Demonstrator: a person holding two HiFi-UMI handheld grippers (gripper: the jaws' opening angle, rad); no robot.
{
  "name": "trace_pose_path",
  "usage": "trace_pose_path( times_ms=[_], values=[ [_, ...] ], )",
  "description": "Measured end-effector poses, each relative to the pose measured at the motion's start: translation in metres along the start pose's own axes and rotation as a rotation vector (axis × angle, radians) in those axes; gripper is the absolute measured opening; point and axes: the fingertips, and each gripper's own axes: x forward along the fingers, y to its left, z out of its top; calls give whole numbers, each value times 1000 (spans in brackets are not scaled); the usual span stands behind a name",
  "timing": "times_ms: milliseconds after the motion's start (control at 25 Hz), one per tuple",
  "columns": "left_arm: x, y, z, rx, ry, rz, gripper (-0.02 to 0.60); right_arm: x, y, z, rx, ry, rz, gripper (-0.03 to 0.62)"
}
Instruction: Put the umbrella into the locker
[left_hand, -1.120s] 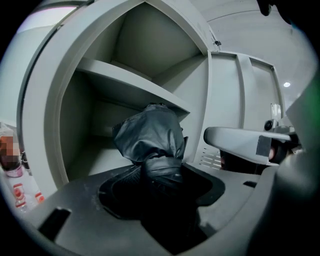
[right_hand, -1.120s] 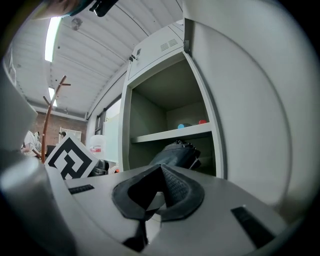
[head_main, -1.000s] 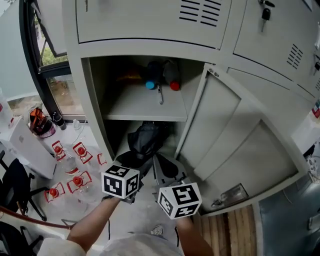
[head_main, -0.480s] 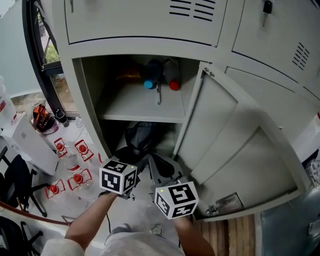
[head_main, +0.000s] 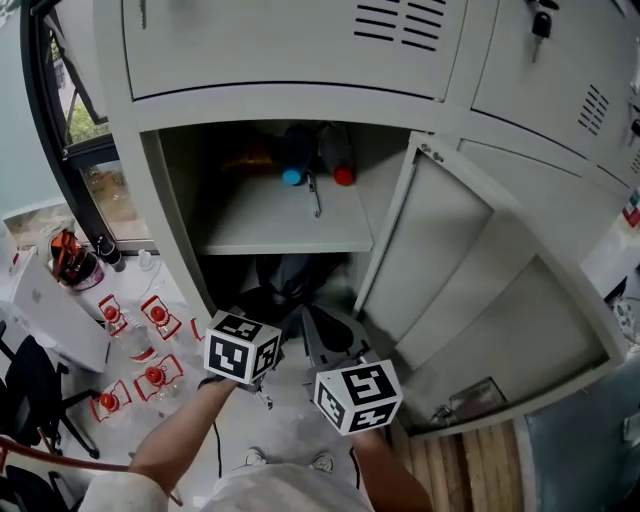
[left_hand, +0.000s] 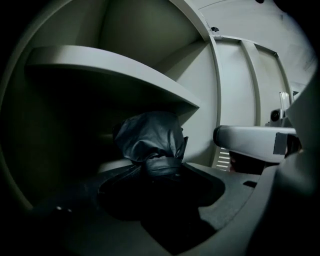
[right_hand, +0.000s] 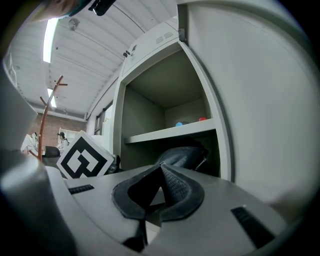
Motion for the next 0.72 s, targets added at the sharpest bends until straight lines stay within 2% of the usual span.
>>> trace_pose_path(
  times_ms=[400, 720],
  values=[
    [15, -10, 3, 59, 42, -77, 252, -4, -8, -4, 3, 5, -68, 3],
    [15, -4, 16, 148, 52, -54, 252, -6, -8, -5, 7, 0, -77, 3]
  ],
)
